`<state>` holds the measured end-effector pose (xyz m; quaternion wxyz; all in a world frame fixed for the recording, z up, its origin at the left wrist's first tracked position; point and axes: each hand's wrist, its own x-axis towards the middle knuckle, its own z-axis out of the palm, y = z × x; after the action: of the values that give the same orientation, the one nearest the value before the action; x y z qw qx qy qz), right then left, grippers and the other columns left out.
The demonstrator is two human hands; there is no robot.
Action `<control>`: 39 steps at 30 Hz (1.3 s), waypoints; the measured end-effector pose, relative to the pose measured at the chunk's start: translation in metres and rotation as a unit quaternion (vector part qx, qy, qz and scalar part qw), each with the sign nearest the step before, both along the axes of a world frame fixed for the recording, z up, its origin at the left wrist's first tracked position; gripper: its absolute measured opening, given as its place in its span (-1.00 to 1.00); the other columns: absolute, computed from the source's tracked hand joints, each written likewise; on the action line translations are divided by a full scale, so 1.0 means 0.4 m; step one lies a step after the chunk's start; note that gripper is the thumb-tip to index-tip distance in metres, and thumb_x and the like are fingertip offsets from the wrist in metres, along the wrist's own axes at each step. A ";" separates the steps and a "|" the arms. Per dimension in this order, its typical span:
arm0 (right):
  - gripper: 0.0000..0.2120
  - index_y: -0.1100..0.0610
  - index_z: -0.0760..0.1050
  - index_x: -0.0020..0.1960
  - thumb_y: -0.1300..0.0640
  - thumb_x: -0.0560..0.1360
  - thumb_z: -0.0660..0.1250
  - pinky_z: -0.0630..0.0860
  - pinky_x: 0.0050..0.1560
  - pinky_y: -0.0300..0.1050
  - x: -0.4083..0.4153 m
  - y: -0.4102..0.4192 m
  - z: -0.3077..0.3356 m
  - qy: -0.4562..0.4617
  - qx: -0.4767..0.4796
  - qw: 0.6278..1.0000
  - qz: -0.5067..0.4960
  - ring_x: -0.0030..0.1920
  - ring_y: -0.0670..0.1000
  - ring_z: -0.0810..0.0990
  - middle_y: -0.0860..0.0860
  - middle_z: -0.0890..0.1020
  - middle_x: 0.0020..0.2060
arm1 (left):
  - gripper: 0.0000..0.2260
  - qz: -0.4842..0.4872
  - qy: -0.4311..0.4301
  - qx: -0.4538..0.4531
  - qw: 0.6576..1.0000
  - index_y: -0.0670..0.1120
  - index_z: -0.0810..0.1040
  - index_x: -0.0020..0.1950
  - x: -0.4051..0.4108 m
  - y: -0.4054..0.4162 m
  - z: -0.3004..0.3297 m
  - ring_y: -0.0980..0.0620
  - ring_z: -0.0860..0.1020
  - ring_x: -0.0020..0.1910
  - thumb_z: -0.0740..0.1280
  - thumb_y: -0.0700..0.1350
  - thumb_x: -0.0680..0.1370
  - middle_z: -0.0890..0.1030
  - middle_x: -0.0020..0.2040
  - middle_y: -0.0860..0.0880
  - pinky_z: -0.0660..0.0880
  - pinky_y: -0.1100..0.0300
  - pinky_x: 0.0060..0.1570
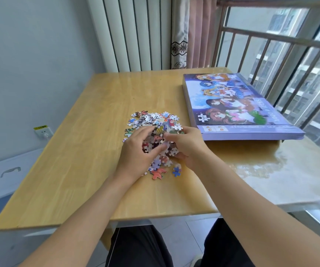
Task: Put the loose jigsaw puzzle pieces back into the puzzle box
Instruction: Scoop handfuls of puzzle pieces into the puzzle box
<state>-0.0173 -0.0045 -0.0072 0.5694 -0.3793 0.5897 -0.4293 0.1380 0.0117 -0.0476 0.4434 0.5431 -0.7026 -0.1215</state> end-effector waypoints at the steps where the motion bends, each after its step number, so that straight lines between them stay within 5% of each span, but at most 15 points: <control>1: -0.43 0.21 0.48 0.40 0.20 0.44 0.55 0.60 0.17 0.24 0.003 0.000 0.002 -0.007 0.000 1.000 -0.005 0.15 0.21 0.65 0.18 0.66 0.16 | -0.42 0.003 -0.004 0.003 1.000 -0.08 0.53 0.40 0.000 0.002 0.001 0.25 0.45 0.32 0.52 0.12 0.45 0.55 0.36 0.04 0.28 0.50 0.31; 4: -0.59 0.17 0.57 0.28 0.18 0.46 0.53 0.62 0.11 0.15 0.004 0.001 0.007 -0.009 0.005 1.000 0.000 0.08 0.14 0.65 0.14 0.68 0.09 | -0.46 0.004 -0.013 -0.008 1.000 -0.11 0.50 0.43 -0.004 0.007 0.003 0.34 0.40 0.28 0.49 0.04 0.51 0.57 0.34 0.02 0.23 0.59 0.25; 7: -0.82 0.13 0.63 0.06 0.12 0.50 0.51 0.57 -0.21 -0.09 0.004 0.002 0.017 0.012 0.005 0.999 0.041 -0.11 0.02 0.65 0.07 0.71 -0.06 | -0.46 -0.004 -0.006 0.000 1.000 -0.10 0.44 0.48 -0.004 0.009 0.006 0.33 0.41 0.28 0.46 -0.01 0.54 0.55 0.34 0.03 0.23 0.61 0.23; 11: -0.57 0.19 0.55 0.25 0.00 0.48 0.53 0.56 -0.10 -0.14 0.007 -0.008 0.029 0.058 -0.010 0.996 0.066 -0.02 -0.03 0.66 0.07 0.68 0.04 | -0.48 -0.002 0.008 0.014 1.000 -0.08 0.42 0.50 0.001 0.004 0.005 0.18 0.48 0.31 0.43 -0.03 0.56 0.55 0.36 0.02 0.28 0.58 0.22; 14: -0.68 0.21 0.53 -0.05 -0.05 0.52 0.47 0.41 -0.36 -0.31 0.015 -0.014 0.038 0.086 -0.023 0.992 0.085 -0.40 -0.12 0.56 -0.06 0.56 -0.35 | -0.50 0.008 0.016 0.021 1.000 -0.07 0.41 0.50 0.006 0.000 0.003 0.09 0.57 0.22 0.41 -0.07 0.58 0.62 0.24 0.05 0.43 0.40 0.18; 16: -0.59 0.23 0.53 0.07 -0.11 0.51 0.46 0.37 -0.17 -0.17 0.025 -0.019 0.041 0.091 -0.001 0.992 0.082 -0.20 0.00 0.47 0.02 0.44 -0.23 | -0.53 0.003 0.021 0.030 0.999 -0.06 0.42 0.50 0.008 -0.001 0.002 0.07 0.60 0.15 0.39 -0.11 0.60 0.63 0.17 0.07 0.47 0.33 0.14; 19: -0.33 0.23 0.43 0.39 -0.12 0.44 0.52 0.52 0.06 0.00 0.043 -0.025 0.052 0.037 0.041 0.996 0.074 0.18 0.15 0.54 0.05 0.51 0.12 | -0.58 -0.015 0.003 0.020 1.000 -0.11 0.46 0.47 0.007 -0.003 0.000 0.14 0.55 0.12 0.35 -0.22 0.60 0.61 0.19 0.07 0.36 0.52 0.12; 22: -0.16 0.20 0.34 0.48 -0.14 0.36 0.58 0.45 0.34 0.23 0.051 -0.030 0.060 -0.014 0.058 0.996 0.066 0.35 0.26 0.49 0.10 0.46 0.38 | -0.60 -0.023 -0.012 -0.003 1.000 -0.20 0.49 0.42 0.006 -0.004 -0.002 0.14 0.51 0.20 0.35 -0.31 0.58 0.57 0.26 0.01 0.30 0.55 0.21; 27: -0.29 0.30 0.48 0.32 0.00 0.32 0.65 0.55 0.07 0.03 0.049 -0.041 0.053 0.036 0.059 0.996 0.051 0.20 0.16 0.55 0.15 0.55 0.25 | -0.76 -0.052 -0.025 -0.024 0.998 -0.23 0.60 0.23 0.006 -0.009 -0.004 0.11 0.54 0.14 0.35 -0.34 0.57 0.62 0.17 -0.03 0.45 0.26 0.19; 30: -0.37 0.29 0.50 0.31 0.14 0.35 0.64 0.49 -0.11 -0.03 0.046 -0.047 0.052 0.014 0.062 0.996 0.056 0.14 0.15 0.56 0.16 0.58 0.22 | -0.66 -0.054 0.013 -0.008 0.998 -0.14 0.54 0.38 0.007 -0.006 -0.001 0.10 0.55 0.26 0.36 -0.27 0.59 0.57 0.30 0.06 0.44 0.24 0.29; 34: -0.37 0.25 0.46 0.36 0.25 0.35 0.62 0.58 0.12 0.09 0.033 -0.043 0.039 -0.022 0.053 0.998 0.038 0.24 0.14 0.53 0.13 0.55 0.23 | -0.51 -0.030 0.042 0.023 0.998 -0.01 0.38 0.52 0.012 -0.004 -0.007 -0.05 0.51 0.17 0.38 -0.13 0.60 0.50 0.41 0.10 0.49 0.19 0.15; 37: -0.60 0.24 0.59 0.18 0.25 0.39 0.59 0.66 -0.18 0.05 0.017 -0.039 0.032 -0.035 0.027 0.999 0.026 0.06 0.10 0.62 0.12 0.63 0.09 | -0.51 -0.029 0.073 0.022 0.997 0.00 0.38 0.52 0.016 -0.004 -0.010 0.18 0.52 0.29 0.37 -0.12 0.60 0.50 0.41 0.10 0.43 0.34 0.27; 39: -0.63 0.26 0.59 0.17 0.25 0.41 0.57 0.69 -0.08 0.15 0.008 -0.040 0.033 -0.039 -0.004 0.999 0.006 0.06 0.13 0.64 0.14 0.65 0.07 | -0.53 -0.027 0.079 0.015 0.996 0.00 0.38 0.52 0.017 -0.003 -0.010 0.19 0.45 0.38 0.34 -0.15 0.61 0.50 0.42 0.07 0.40 0.21 0.38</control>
<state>-0.0139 -0.0204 0.0060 0.5926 -0.3683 0.5631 -0.4428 0.1450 0.0106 -0.0517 0.4861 0.5189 -0.6779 -0.1868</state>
